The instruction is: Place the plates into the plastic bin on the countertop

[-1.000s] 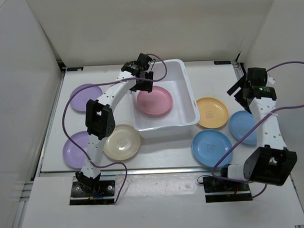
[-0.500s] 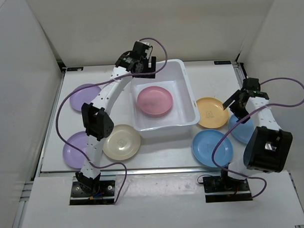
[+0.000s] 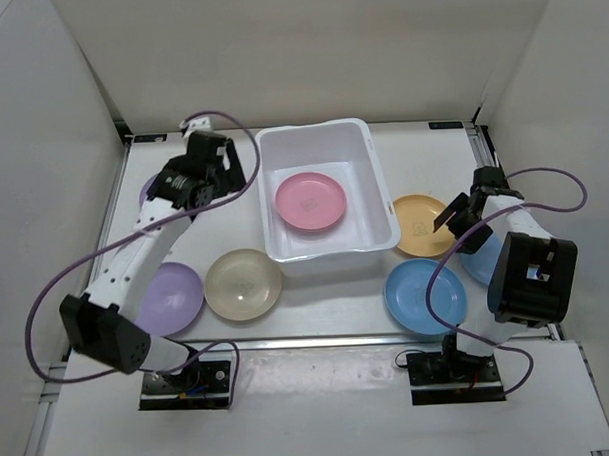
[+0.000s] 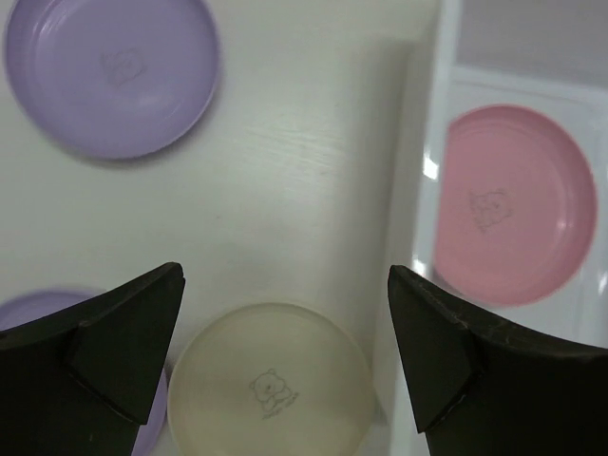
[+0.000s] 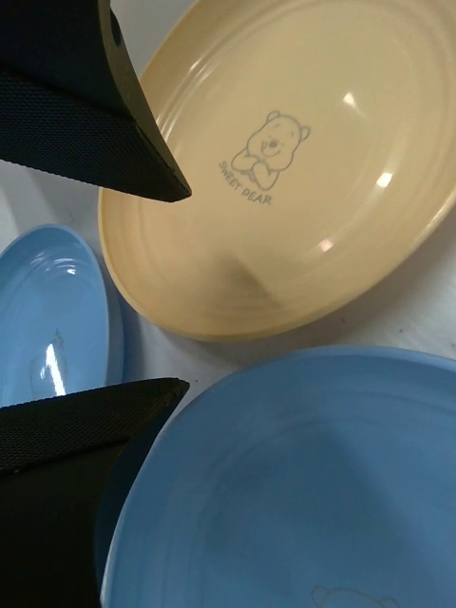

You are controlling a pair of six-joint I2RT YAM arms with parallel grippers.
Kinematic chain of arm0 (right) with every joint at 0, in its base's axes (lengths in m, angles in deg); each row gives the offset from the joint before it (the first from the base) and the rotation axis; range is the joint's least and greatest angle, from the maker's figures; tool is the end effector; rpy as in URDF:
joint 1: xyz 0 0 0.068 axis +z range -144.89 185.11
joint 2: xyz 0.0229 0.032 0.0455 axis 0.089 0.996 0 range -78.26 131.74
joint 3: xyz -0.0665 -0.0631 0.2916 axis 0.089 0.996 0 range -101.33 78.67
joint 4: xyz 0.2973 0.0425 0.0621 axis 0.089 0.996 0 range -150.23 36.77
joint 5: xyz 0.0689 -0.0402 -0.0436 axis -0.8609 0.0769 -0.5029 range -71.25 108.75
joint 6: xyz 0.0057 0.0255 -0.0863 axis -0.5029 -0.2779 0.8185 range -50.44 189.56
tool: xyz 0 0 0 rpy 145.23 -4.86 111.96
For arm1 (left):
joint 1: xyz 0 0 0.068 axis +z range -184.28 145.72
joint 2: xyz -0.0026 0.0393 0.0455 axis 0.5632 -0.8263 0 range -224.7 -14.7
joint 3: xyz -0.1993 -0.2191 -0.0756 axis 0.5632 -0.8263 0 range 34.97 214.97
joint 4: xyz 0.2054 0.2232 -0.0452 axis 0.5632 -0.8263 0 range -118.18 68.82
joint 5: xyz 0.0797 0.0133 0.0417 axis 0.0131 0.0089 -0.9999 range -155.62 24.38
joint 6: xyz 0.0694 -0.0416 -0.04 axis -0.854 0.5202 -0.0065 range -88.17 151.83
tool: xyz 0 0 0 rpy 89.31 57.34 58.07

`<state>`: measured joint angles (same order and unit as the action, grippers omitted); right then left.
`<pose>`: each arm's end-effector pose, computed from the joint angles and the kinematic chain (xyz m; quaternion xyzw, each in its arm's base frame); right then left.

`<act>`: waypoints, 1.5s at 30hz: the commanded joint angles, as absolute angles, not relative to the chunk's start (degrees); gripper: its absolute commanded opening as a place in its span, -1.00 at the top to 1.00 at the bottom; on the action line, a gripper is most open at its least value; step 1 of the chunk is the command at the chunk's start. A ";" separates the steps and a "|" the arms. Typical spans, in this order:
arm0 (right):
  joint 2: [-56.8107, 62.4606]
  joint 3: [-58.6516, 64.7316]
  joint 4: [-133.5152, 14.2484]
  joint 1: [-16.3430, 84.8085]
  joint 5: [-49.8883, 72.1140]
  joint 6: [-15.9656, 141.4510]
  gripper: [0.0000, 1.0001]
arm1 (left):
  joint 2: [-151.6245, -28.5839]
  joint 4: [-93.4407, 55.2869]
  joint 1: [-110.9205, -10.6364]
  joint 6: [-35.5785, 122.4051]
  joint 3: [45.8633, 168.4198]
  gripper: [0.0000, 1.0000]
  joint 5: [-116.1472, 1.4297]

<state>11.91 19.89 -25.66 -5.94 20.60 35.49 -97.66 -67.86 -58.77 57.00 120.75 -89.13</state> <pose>0.3578 -0.0725 0.1690 0.3782 0.9018 0.0261 0.2073 0.3588 -0.1281 0.3808 -0.0851 0.9003 0.0090 0.4268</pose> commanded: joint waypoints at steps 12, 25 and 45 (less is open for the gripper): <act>15.87 21.72 -33.69 -3.68 21.74 32.47 -0.39 | -81.94 -63.28 -52.30 67.61 99.93 -0.99 -88.38; 17.54 24.36 -34.74 -2.01 26.84 30.27 0.23 | -78.42 -63.72 -49.14 70.51 96.41 -0.99 -87.86; 13.25 -15.35 -26.30 0.27 33.96 34.13 1.00 | -74.99 -69.07 -44.13 72.35 89.20 -0.99 -83.64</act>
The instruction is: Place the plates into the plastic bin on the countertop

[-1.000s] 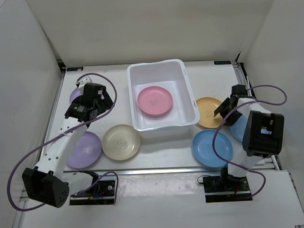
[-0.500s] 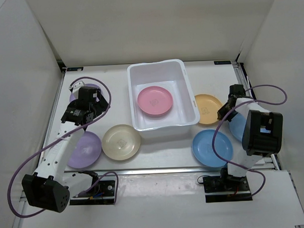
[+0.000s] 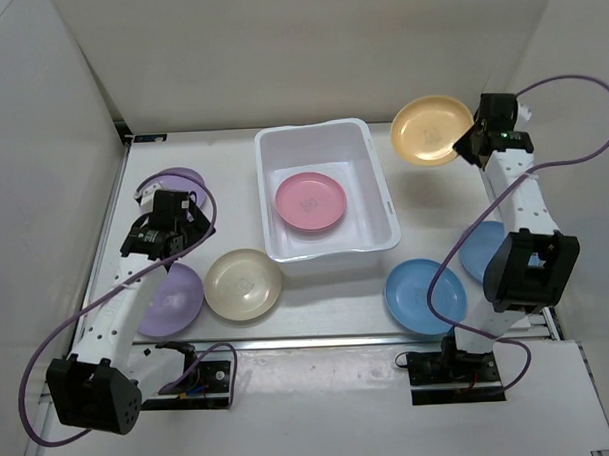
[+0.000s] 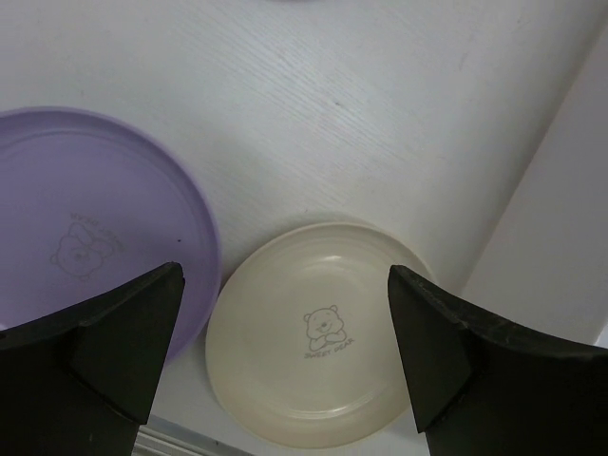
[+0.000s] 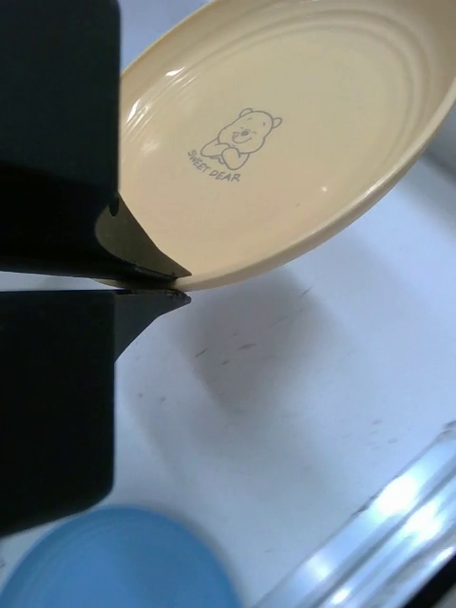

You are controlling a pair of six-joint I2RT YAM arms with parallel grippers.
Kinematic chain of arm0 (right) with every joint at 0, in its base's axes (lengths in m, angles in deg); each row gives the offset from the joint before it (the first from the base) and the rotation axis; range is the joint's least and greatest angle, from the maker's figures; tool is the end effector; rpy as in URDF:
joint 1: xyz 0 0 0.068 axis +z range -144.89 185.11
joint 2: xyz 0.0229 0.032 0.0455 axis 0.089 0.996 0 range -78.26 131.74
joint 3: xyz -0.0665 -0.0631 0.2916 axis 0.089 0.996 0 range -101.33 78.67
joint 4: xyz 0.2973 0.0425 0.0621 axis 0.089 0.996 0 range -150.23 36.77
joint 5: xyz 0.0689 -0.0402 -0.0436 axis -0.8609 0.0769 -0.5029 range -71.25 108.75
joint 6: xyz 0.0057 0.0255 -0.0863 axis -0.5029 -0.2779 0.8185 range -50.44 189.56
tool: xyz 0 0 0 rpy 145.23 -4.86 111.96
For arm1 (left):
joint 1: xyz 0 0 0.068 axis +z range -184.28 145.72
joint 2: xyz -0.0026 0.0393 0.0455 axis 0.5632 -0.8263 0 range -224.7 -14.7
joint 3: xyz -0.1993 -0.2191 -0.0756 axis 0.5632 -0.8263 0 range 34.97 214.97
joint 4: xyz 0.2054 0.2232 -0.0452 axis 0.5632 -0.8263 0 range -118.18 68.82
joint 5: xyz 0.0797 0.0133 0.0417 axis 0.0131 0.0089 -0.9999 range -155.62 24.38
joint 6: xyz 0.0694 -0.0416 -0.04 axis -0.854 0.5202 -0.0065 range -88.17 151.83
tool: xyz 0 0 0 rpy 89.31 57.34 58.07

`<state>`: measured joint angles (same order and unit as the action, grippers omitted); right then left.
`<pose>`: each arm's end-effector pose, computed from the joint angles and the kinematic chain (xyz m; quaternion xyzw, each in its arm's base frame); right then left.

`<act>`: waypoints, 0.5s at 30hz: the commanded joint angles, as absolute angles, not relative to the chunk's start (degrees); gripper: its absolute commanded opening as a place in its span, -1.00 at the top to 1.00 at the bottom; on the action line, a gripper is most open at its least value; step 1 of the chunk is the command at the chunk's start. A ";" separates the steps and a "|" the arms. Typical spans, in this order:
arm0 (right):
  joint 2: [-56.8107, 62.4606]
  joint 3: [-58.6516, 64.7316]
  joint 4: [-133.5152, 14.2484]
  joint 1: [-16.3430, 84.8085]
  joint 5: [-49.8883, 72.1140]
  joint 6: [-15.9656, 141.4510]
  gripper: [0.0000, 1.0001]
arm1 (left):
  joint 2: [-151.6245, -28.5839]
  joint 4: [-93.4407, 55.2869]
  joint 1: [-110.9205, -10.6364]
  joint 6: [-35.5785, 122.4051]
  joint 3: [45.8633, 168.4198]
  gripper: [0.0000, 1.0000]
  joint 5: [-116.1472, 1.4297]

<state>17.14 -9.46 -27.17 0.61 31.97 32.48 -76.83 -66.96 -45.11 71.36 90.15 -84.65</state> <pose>0.4594 -0.0546 0.3339 0.3651 0.8256 0.0168 0.4299 0.2697 -0.0249 0.2813 -0.2828 0.8923 0.0077 0.3518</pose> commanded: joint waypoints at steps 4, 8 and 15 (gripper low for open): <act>10.87 -18.79 -27.53 2.90 29.84 37.73 1.00 | -75.34 -71.27 -43.07 72.53 87.80 -0.99 -83.20; 10.60 -17.92 -26.31 9.22 24.66 42.12 1.00 | -74.64 -71.89 -42.54 72.00 84.47 -0.99 -78.65; 15.60 -15.28 -26.13 24.50 23.50 49.68 1.00 | -74.64 -72.95 -42.54 69.98 81.21 -0.99 -74.77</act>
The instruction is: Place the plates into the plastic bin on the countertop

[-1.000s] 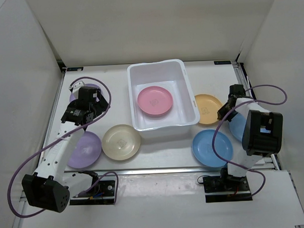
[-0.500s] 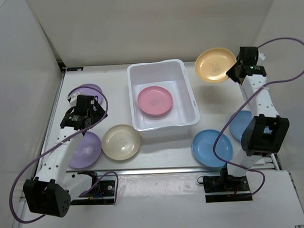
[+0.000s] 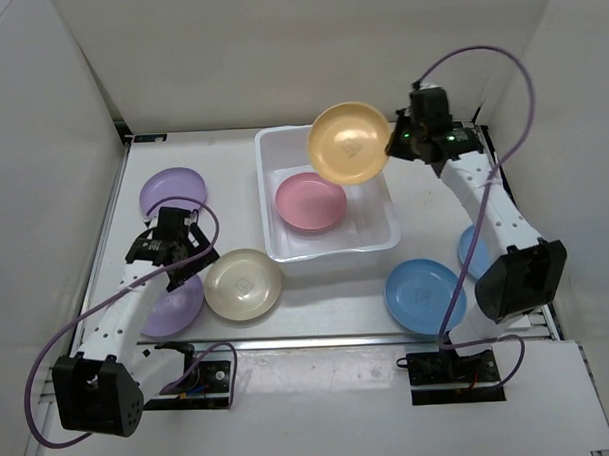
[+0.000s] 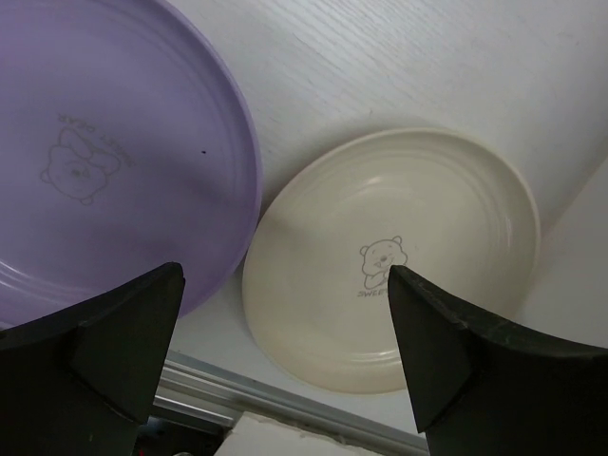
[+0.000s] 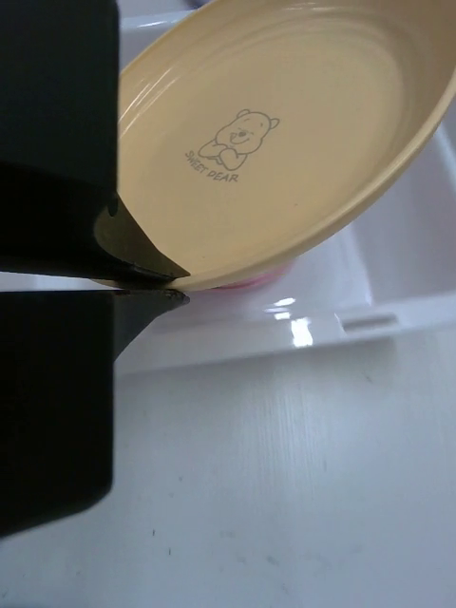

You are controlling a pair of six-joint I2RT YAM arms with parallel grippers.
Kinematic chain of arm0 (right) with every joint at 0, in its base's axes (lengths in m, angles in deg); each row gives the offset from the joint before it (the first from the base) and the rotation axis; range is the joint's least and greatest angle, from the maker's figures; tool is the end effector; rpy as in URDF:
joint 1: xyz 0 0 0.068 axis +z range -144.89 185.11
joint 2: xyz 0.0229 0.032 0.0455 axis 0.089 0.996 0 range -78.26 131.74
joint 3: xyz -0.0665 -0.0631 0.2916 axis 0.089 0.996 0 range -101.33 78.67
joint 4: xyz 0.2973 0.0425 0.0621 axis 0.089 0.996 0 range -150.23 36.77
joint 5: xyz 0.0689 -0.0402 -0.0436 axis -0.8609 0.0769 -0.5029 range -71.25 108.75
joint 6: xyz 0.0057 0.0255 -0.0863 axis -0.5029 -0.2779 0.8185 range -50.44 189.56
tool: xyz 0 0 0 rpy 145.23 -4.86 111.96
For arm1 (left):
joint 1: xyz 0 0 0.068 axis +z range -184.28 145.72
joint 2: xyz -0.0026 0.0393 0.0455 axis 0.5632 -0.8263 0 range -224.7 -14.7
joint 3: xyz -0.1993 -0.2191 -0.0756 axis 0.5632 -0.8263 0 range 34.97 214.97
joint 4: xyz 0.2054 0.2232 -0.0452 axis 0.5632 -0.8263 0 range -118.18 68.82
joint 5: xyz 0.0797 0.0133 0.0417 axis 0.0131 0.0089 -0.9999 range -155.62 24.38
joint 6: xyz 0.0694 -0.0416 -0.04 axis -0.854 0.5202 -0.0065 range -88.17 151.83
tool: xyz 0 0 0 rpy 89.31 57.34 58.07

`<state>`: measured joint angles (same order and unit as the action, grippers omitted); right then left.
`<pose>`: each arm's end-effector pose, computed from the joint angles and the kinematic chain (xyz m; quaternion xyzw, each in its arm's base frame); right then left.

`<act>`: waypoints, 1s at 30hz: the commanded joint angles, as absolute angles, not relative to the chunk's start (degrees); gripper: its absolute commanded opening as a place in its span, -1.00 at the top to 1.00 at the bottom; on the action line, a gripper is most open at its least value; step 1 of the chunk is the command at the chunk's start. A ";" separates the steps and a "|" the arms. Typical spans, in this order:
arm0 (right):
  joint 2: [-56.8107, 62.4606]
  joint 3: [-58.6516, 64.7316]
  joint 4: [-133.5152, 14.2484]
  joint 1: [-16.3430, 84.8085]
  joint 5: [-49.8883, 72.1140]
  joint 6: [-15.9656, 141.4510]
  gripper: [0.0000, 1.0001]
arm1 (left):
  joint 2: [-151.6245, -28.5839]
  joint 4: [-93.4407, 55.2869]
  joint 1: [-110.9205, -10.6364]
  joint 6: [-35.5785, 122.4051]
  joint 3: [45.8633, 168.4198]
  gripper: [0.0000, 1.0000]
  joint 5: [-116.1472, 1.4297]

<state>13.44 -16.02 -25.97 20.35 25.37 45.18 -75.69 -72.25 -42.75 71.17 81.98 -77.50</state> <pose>0.4363 0.1093 0.4065 0.0975 0.8650 0.1186 0.4777 0.2385 -0.0188 0.2227 -0.2800 0.9302 0.0053 0.2373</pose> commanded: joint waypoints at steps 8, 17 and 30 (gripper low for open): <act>29.03 -19.85 -25.34 30.94 30.52 49.26 1.00 | -73.06 -76.19 -42.72 71.47 79.97 -0.99 -72.74; 35.73 -19.94 -26.39 31.38 28.16 47.67 0.84 | -69.98 -81.04 -42.89 79.28 74.79 -0.90 -68.96; 31.97 -22.67 -25.69 31.47 28.25 48.90 -0.93 | -71.30 -78.22 -44.64 81.67 72.41 -0.60 -66.41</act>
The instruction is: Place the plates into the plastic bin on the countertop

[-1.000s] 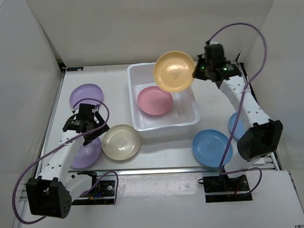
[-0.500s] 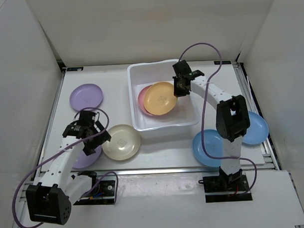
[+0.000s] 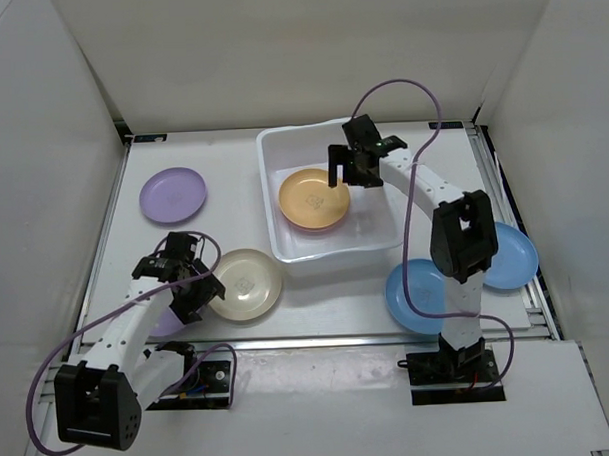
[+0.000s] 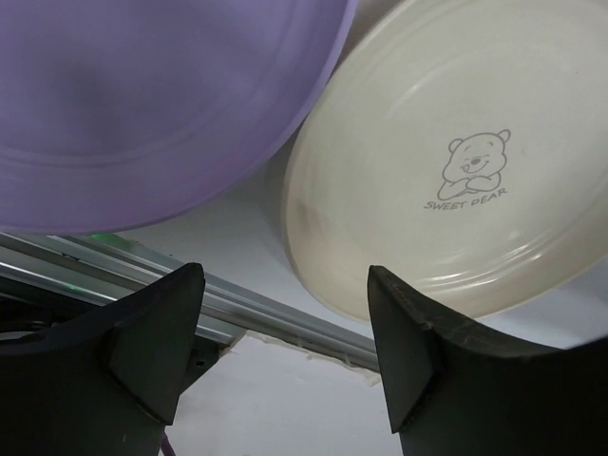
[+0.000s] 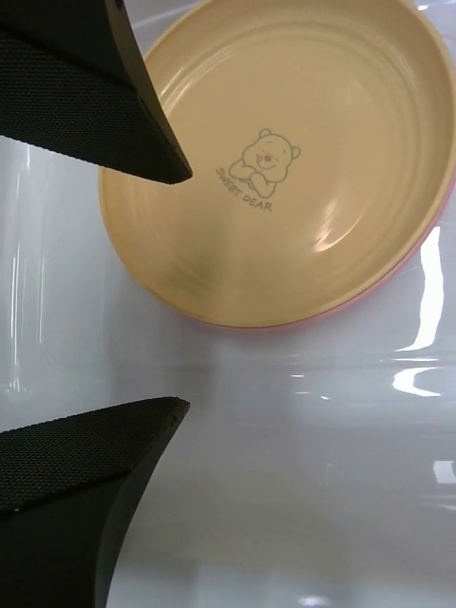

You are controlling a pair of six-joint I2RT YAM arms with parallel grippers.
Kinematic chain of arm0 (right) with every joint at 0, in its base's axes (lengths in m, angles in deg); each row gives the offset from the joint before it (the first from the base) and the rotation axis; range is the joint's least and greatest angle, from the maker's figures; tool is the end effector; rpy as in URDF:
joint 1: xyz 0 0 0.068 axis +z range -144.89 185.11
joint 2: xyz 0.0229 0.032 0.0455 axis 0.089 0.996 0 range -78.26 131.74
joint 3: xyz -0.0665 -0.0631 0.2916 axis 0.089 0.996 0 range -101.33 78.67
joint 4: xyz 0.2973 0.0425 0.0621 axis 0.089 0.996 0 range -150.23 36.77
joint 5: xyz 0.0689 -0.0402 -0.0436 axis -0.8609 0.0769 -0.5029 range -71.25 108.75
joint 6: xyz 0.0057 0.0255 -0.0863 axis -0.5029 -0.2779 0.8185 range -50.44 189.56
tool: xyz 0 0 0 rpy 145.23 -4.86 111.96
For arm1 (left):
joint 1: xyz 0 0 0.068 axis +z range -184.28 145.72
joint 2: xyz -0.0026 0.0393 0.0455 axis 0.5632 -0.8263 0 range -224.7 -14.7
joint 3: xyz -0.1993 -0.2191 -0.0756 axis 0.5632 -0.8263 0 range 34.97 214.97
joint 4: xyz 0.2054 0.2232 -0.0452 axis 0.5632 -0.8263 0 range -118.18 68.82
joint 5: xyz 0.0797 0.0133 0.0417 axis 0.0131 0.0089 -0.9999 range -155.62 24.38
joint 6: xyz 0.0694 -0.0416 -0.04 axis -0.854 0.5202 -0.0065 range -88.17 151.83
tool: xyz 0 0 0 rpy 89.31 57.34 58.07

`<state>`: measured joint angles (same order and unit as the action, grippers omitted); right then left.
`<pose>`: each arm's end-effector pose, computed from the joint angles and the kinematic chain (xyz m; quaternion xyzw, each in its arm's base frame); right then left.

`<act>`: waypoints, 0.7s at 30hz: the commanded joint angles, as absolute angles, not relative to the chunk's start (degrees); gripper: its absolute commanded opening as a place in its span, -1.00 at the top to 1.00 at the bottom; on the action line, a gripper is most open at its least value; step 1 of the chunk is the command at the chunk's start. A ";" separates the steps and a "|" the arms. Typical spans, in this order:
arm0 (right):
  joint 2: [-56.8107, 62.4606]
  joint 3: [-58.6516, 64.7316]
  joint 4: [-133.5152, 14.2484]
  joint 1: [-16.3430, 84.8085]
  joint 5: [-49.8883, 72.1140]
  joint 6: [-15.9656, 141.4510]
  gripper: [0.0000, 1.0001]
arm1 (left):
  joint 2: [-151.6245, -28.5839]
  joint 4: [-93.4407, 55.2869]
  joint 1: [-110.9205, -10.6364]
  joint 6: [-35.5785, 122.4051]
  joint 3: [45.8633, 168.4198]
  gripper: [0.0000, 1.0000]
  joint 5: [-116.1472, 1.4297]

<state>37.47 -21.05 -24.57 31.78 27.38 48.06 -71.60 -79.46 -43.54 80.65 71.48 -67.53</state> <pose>0.4902 0.2328 0.2382 -0.0179 0.9420 0.0688 0.3280 0.1811 -0.0268 0.1656 -0.3382 0.9357 -0.0334 0.0943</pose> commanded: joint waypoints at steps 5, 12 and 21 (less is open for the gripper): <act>26.26 -21.61 -25.07 31.21 29.04 47.85 -0.98 | -71.21 -78.31 -47.37 83.33 71.45 -0.56 -66.59; 16.08 -20.03 -25.95 31.12 26.58 47.23 -0.98 | -73.50 -76.39 -48.43 85.09 68.55 -0.43 -67.82; 3.75 -15.72 -26.31 31.03 34.21 47.32 -0.98 | -77.36 -71.45 -50.71 88.95 65.91 0.00 -70.09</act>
